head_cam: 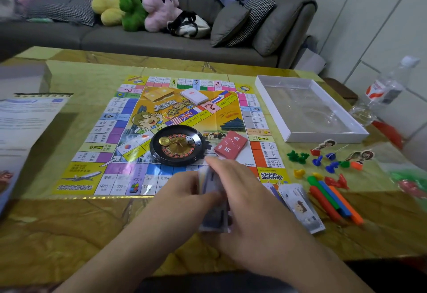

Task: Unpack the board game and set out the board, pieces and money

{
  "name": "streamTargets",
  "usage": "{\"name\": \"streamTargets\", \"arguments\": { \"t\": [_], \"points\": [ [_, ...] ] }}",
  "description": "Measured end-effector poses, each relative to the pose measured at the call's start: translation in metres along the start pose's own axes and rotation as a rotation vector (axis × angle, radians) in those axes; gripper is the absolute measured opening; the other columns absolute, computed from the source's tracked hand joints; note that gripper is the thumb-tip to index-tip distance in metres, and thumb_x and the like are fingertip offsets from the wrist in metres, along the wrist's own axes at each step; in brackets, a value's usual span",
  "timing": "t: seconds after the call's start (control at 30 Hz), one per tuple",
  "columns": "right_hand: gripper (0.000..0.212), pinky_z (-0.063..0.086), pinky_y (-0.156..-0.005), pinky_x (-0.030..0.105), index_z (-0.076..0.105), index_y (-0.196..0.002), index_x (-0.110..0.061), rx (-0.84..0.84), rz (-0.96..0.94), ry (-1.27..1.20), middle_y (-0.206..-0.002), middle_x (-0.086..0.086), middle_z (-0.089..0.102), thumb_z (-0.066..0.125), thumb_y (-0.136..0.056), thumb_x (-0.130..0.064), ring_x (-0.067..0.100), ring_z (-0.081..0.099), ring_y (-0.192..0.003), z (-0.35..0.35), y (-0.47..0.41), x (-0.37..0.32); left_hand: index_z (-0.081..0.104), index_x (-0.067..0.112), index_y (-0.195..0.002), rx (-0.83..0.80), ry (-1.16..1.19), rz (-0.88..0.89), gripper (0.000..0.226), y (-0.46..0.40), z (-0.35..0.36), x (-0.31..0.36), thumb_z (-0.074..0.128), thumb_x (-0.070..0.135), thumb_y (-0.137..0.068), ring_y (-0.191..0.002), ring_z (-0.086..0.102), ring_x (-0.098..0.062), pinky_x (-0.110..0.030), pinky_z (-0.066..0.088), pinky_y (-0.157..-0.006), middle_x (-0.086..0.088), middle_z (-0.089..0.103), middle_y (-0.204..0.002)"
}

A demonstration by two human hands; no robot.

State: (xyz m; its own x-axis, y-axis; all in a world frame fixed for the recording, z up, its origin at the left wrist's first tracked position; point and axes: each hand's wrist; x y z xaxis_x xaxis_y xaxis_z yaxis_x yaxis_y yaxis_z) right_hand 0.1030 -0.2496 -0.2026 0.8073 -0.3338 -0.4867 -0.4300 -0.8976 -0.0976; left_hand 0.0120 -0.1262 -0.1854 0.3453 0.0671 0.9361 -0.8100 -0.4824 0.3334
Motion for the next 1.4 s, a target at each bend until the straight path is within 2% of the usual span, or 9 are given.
{"name": "streamTargets", "arguments": {
  "t": [0.1,0.27,0.43,0.57,0.7,0.87,1.13,1.27,1.4],
  "points": [
    [0.112,0.035,-0.116,0.026,0.004,-0.156,-0.056,-0.054,0.175,-0.151,-0.159,-0.034,0.017,0.087,-0.083,-0.039,-0.008,0.025,-0.145,-0.014,0.003,0.013,0.071,0.011,-0.103,0.055,0.087,-0.014,0.010,-0.012,-0.010,-0.011,0.063,0.006,-0.099,-0.085,0.078,-0.036,-0.058,0.063,-0.080,-0.017,0.079,-0.089],
    [0.035,0.047,-0.106,0.025,0.046,-0.136,-0.044,-0.024,0.144,0.193,-0.134,-0.026,0.042,0.058,-0.105,-0.035,-0.002,0.045,-0.126,-0.012,0.020,0.017,0.058,0.005,-0.127,0.164,0.449,-0.183,0.032,-0.031,-0.032,-0.012,0.064,0.000,-0.097,-0.072,0.078,-0.035,-0.045,0.062,-0.053,-0.024,0.076,-0.098],
    [0.070,0.044,-0.112,0.033,0.041,-0.148,-0.031,-0.285,0.038,0.368,-0.148,-0.009,0.039,0.064,-0.092,-0.065,0.014,0.043,-0.136,0.029,0.034,-0.005,0.059,0.000,-0.127,0.135,0.562,-0.164,0.029,-0.035,-0.031,-0.008,0.061,0.002,-0.098,-0.068,0.078,-0.033,-0.042,0.061,-0.049,-0.023,0.077,-0.093],
    [0.033,0.062,-0.077,0.026,0.063,-0.112,-0.022,0.010,-0.255,0.379,-0.106,-0.005,0.068,0.067,-0.083,-0.037,0.016,0.065,-0.100,0.065,0.049,0.008,0.058,-0.001,-0.129,0.089,0.574,-0.150,0.030,-0.034,-0.032,-0.004,0.057,0.005,-0.100,-0.065,0.077,-0.028,-0.041,0.061,-0.049,-0.016,0.077,-0.080],
    [0.022,0.060,-0.076,0.023,0.071,-0.103,-0.024,0.237,-0.355,0.374,-0.098,-0.007,0.067,0.049,-0.108,-0.023,0.013,0.063,-0.096,0.080,0.055,0.016,0.054,-0.004,-0.136,0.096,0.582,-0.146,0.037,-0.031,-0.035,-0.004,0.057,0.006,-0.101,-0.067,0.078,-0.027,-0.039,0.061,-0.050,-0.015,0.077,-0.080],
    [0.018,0.052,-0.077,0.013,0.072,-0.100,-0.028,0.226,-0.220,0.226,-0.103,-0.012,0.059,0.057,-0.099,-0.039,0.003,0.056,-0.095,0.079,0.056,0.016,0.055,-0.004,-0.136,0.077,0.576,-0.142,0.037,-0.026,-0.038,-0.004,0.057,0.007,-0.100,-0.068,0.077,-0.026,-0.037,0.061,-0.051,-0.017,0.076,-0.091],
    [0.083,0.058,-0.089,0.027,0.062,-0.129,-0.029,0.047,-0.167,0.415,-0.128,-0.003,0.065,0.082,-0.061,-0.073,0.014,0.068,-0.116,0.076,0.049,0.019,0.052,-0.003,-0.140,0.088,0.581,-0.138,0.043,-0.025,-0.038,-0.002,0.059,0.008,-0.099,-0.069,0.077,-0.026,-0.037,0.060,-0.052,-0.017,0.076,-0.090],
    [0.022,0.063,-0.081,0.025,0.073,-0.114,-0.028,0.245,-0.340,0.466,-0.111,-0.003,0.073,0.069,-0.096,-0.038,0.014,0.070,-0.105,0.092,0.051,0.016,0.052,-0.004,-0.140,0.079,0.588,-0.144,0.043,-0.024,-0.039,-0.001,0.058,0.008,-0.100,-0.068,0.077,-0.026,-0.037,0.060,-0.051,-0.017,0.076,-0.090],
    [0.020,0.062,-0.071,0.024,0.078,-0.098,-0.028,0.349,-0.393,0.410,-0.102,-0.007,0.076,0.061,-0.106,-0.035,0.011,0.072,-0.096,0.096,0.056,0.010,0.053,-0.004,-0.138,0.069,0.608,-0.143,0.040,-0.023,-0.042,-0.001,0.057,0.008,-0.100,-0.068,0.077,-0.026,-0.040,0.062,-0.053,-0.014,0.077,-0.084]
  ]
}}
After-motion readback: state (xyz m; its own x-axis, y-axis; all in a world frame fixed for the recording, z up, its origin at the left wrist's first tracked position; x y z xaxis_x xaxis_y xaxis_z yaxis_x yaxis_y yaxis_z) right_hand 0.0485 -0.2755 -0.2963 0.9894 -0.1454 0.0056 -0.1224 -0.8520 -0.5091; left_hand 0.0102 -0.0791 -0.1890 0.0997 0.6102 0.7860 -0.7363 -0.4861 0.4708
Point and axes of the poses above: each hand's wrist, its own y-axis away from the middle knuckle, its own z-axis out of the palm, x = y × z
